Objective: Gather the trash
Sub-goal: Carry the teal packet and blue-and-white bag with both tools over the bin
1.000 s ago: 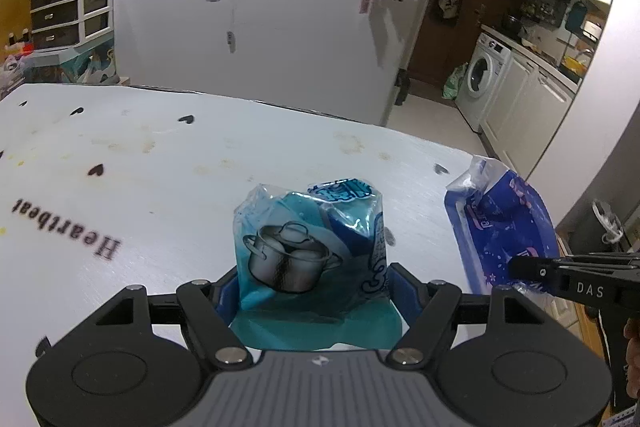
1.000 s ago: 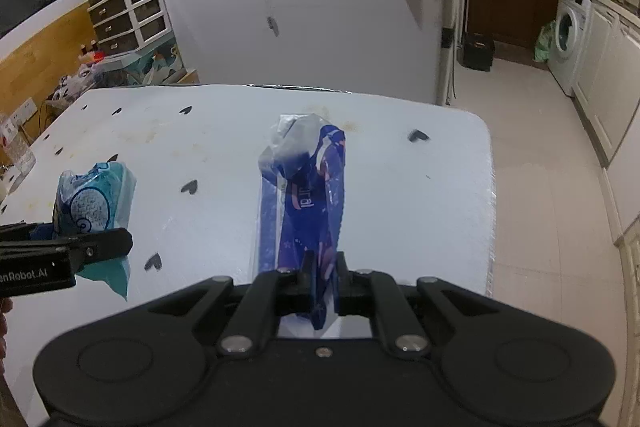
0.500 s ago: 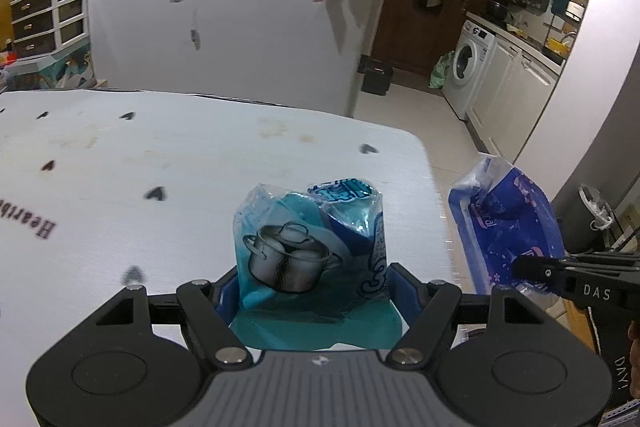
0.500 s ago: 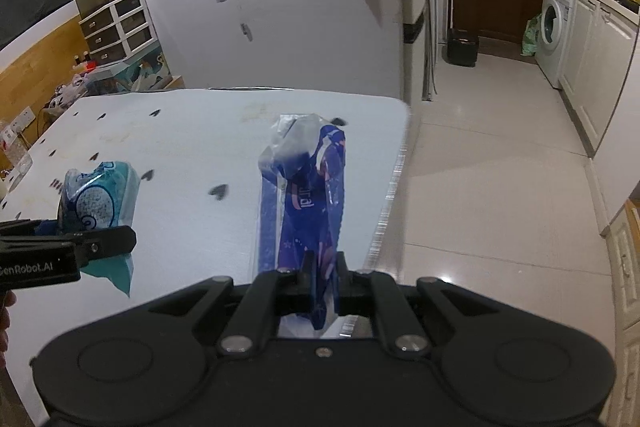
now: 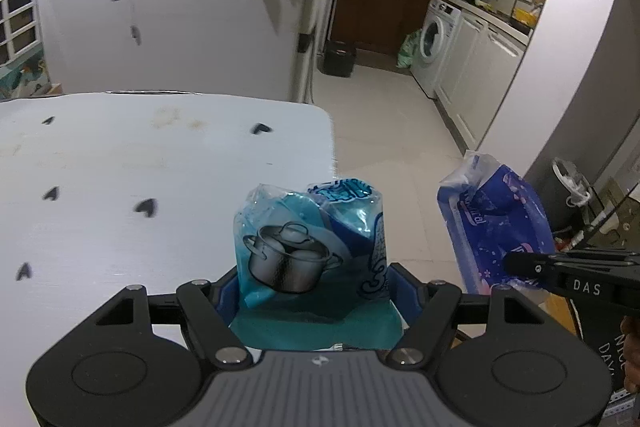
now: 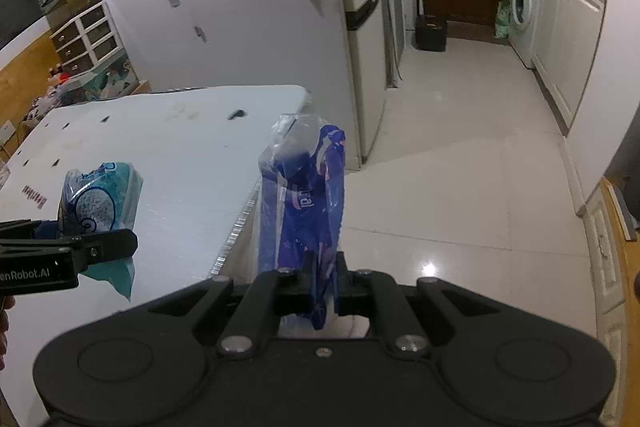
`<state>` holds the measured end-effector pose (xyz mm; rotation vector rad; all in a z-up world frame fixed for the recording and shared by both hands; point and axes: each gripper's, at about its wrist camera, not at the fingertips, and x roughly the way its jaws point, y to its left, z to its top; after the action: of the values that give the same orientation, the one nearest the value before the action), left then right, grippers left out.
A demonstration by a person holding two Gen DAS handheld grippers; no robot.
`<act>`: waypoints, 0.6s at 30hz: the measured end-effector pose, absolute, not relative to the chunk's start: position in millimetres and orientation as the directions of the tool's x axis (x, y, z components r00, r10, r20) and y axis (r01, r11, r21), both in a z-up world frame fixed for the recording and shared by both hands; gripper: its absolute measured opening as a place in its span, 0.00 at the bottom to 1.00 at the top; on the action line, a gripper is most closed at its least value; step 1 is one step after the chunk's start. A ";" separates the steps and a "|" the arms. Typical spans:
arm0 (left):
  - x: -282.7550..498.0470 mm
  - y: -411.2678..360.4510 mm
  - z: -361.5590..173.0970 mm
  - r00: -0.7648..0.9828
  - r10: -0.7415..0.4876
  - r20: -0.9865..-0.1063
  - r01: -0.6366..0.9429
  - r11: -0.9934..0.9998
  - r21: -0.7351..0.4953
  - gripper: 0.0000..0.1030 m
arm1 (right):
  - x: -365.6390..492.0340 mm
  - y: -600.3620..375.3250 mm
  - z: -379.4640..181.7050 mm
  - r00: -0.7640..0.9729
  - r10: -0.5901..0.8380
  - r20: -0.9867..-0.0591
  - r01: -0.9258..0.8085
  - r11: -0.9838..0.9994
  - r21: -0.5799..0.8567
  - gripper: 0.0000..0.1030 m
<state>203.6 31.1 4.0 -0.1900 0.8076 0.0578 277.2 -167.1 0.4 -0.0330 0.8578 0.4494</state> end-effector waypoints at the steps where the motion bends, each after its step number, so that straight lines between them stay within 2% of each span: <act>1: 206.5 26.3 2.4 0.688 -0.027 -0.725 -0.118 0.982 -0.148 0.72 | 279.5 -172.9 -1.5 0.565 0.366 -0.739 -0.391 0.908 0.150 0.07; 18: 267.6 -47.6 -54.1 0.563 -0.162 -0.811 -0.001 0.981 -0.196 0.72 | 316.4 -262.3 -56.6 0.512 0.278 -0.813 -0.267 0.951 0.157 0.07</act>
<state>267.6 -47.6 -54.1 -0.1822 0.9702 -0.0950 316.4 -262.3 -56.6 0.0127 0.9803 0.3276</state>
